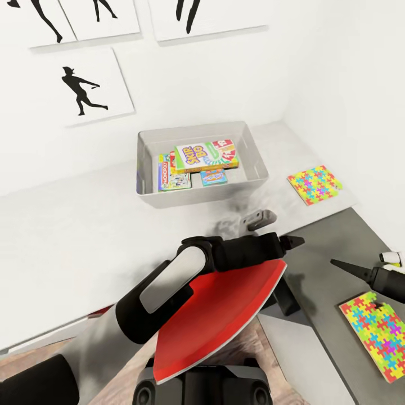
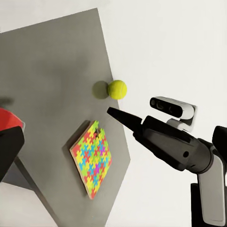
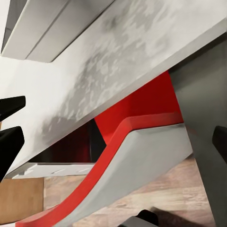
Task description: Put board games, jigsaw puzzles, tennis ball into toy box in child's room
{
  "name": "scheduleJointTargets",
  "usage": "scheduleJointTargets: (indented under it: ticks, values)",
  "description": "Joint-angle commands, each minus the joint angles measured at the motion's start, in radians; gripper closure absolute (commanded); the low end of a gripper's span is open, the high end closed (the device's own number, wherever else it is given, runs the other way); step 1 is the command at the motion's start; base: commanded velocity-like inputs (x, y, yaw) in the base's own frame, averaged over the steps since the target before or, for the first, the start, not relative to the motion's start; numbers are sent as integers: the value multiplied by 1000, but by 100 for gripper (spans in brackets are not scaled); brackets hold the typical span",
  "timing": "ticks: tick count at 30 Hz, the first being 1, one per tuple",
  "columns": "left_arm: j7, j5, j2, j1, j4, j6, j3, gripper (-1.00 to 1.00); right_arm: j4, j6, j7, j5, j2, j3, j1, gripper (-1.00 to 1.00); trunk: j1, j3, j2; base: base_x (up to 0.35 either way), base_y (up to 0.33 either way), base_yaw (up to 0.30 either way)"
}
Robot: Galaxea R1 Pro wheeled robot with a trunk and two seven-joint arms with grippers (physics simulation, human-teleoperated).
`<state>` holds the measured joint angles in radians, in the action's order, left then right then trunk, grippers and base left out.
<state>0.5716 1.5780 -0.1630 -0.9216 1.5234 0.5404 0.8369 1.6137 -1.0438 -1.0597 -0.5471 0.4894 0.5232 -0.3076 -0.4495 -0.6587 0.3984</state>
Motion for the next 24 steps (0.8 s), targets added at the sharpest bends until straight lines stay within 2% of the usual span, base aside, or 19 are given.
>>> scheduleJointTargets:
  ticks: [1,12,24]
  values:
    - [9,10,0,1,1,0,-1,-100,0,-3,-5,3,0,1,-1,-100,-1,-1,2,-16,0,0]
    - [8,10,0,13,2,0,-15,-100,0,-3,-6,4,1,5,-1,-100,-1,-1,2,-7,0,-24]
    - [7,10,0,15,10,0,-20,-100,0,-3,-6,4,2,7,-1,-100,-1,-1,2,-1,7,-212]
